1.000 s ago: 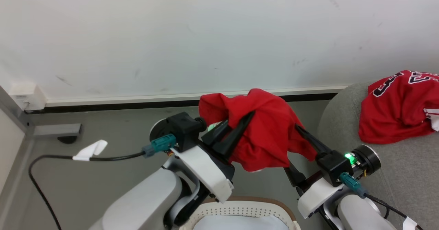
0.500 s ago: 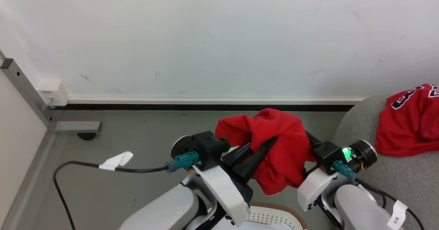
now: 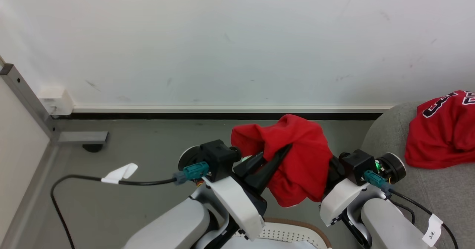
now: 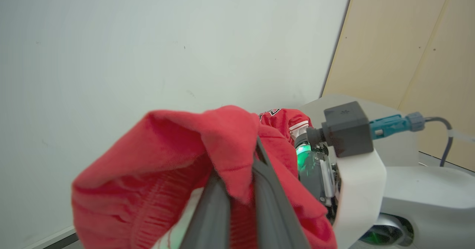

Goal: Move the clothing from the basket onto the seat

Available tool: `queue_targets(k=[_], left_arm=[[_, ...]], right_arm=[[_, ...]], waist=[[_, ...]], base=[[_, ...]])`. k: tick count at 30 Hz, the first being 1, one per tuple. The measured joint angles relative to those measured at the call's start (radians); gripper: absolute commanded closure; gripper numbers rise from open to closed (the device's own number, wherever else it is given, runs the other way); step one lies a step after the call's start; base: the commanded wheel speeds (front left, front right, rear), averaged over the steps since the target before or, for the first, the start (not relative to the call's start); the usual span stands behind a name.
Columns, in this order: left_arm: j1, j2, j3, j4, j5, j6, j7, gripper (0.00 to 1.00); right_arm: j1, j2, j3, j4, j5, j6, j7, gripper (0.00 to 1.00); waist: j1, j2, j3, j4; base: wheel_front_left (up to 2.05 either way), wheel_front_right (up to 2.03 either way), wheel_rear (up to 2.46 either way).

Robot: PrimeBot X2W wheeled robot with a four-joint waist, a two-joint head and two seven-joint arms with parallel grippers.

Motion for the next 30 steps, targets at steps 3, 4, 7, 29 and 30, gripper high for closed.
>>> queue_targets(k=[3, 4, 7, 29, 30], left_arm=[[0.0, 0.003, 0.001, 0.001, -0.001, 0.003, -0.001, 1.0], [0.0, 0.003, 0.001, 0.001, -0.001, 0.003, -0.001, 1.0], [0.0, 0.004, 0.002, 0.001, -0.003, 0.006, -0.001, 1.0], [0.0, 0.02, 0.002, -0.012, -0.009, 0.022, -0.018, 0.0], [0.0, 0.023, 0.0, -0.012, -0.007, 0.022, -0.018, 0.0]], right_arm=[[0.0, 0.0, 0.0, -0.009, 0.008, 0.0, 0.0, 1.0], [0.001, 0.0, 0.001, -0.013, 0.01, 0.0, 0.0, 1.0], [0.006, 0.002, -0.016, -0.029, 0.023, 0.0, 0.0, 1.0], [0.089, 0.013, -0.223, -0.205, 0.213, 0.0, 0.0, 1.0], [0.09, 0.012, -0.234, -0.216, 0.213, 0.0, 0.0, 1.0]], waist=[[0.0, 0.0, 0.0, -0.006], [0.0, 0.0, 0.001, -0.008], [0.0, 0.0, 0.003, -0.014], [0.0, 0.0, 0.06, -0.119], [0.0, 0.0, 0.065, -0.128]], base=[[0.0, 0.0, 0.0], [0.0, 0.0, 0.0], [0.0, 0.0, 0.0], [0.0, 0.0, 0.0], [0.0, 0.0, 0.0]])
